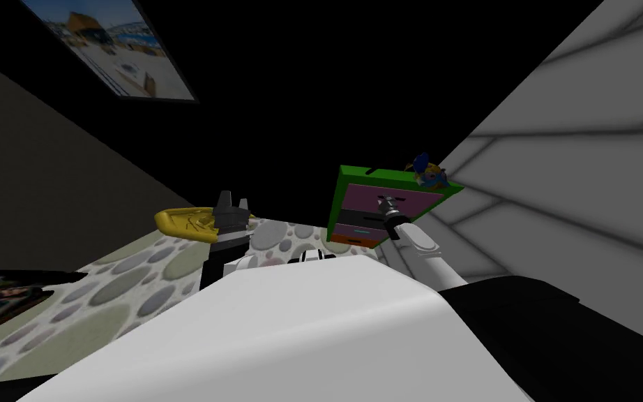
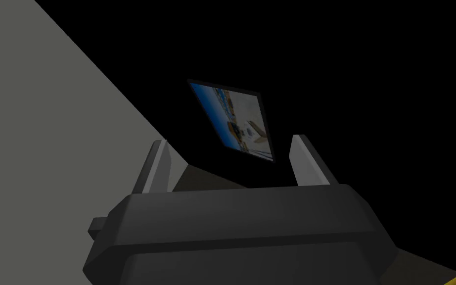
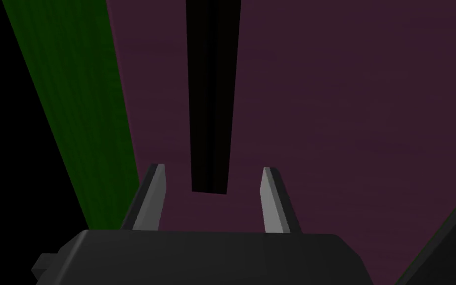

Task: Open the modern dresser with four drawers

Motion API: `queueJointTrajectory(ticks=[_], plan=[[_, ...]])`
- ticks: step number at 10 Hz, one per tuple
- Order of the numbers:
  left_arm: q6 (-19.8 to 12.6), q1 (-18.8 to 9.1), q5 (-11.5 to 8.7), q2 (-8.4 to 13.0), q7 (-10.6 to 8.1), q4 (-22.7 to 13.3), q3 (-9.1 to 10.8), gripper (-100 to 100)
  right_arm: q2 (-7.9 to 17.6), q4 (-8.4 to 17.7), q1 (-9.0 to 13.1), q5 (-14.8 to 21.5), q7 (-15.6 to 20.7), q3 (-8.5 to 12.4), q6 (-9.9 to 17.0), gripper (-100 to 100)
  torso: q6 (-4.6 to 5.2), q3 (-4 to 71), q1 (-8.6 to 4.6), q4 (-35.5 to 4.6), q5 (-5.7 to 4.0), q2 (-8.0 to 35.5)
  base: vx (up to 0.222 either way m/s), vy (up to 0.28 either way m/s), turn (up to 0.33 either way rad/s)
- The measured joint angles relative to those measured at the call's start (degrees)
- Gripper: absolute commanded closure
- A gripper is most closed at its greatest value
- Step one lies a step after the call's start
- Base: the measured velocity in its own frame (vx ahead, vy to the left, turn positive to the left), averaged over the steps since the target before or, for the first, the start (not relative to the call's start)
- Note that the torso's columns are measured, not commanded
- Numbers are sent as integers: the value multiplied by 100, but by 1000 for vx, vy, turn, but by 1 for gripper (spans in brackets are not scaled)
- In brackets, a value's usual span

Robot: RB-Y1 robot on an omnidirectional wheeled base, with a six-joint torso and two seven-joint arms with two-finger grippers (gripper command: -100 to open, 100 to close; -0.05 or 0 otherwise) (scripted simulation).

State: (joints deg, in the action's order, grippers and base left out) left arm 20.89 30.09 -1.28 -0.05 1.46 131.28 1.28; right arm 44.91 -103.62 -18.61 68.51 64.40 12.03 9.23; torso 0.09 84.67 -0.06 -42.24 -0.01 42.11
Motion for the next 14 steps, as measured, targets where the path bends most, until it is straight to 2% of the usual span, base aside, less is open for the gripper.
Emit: queueJointTrajectory(ticks=[1, 2, 4, 5, 6, 7, 8, 9, 10, 11, 12, 14], plan=[[0, 1, 0, 0, 0, 0, 1, 0, -36, -133, -63, -18, 45, -19, -68, 100, -3, 7, -3, 3, -1, -10, 139, -18, -401], [0, 2, 0, 0, 0, 0, 1, 0, -168, -225, -94, 57, 73, 36, -281, 100, -11, 10, 2, 5, -1, -15, 142, -6, -367], [0, 0, 0, 0, 0, 0, 0, 0, -233, -404, -79, 17, 207, -133, -419, 100, -17, -11, 10, -5, 3, 21, 101, -7, -121], [0, 0, 0, 0, 0, 0, 0, 0, -369, -528, -142, 74, 252, -93, -553, 100, -6, -19, 4, -9, 1, 30, 117, -16, -395], [0, 1, 0, 1, 0, 0, 1, 0, -339, -686, -171, 24, 306, -220, -581, 100, -4, -15, 1, -7, 1, 25, 124, 0, -413], [0, 1, 0, 1, 0, 0, 0, 0, -604, -811, -201, 138, 400, -194, -787, 100, -8, -12, 7, -5, 0, 19, 125, 16, -359], [0, 0, 0, 0, 0, 0, 0, 0, -574, -1018, -278, 111, 454, -312, -845, 100, -11, -8, 12, -4, 4, 15, 84, 12, -103], [0, -1, 0, 0, 0, 0, -1, 0, -604, -1084, -295, 106, 479, -316, -893, 100, -16, -13, 8, -6, 2, 23, 89, 8, -190], [0, 0, 0, 0, 0, 0, 0, 0, -777, -1157, -320, 156, 539, -255, -1088, 100, -7, -13, 5, -6, 1, 22, 123, -11, -397], [0, 1, 0, 1, 0, 0, 1, 0, -855, -1370, -422, 183, 601, -311, -1199, 100, -5, -8, -2, -4, 0, 13, 57, -3, -84], [0, -2, 0, 1, 0, 0, 0, 0, -860, -1398, -436, 185, 614, -321, -1212, -100, -16, -15, 2, -6, -1, 27, 10, 0, 17], [0, -1, 0, 0, 0, 0, -1, 0, -785, -1386, -448, 134, 570, -235, -1247, -100, -9, -7, 17, -4, 5, 10, 74, 27, -12]])
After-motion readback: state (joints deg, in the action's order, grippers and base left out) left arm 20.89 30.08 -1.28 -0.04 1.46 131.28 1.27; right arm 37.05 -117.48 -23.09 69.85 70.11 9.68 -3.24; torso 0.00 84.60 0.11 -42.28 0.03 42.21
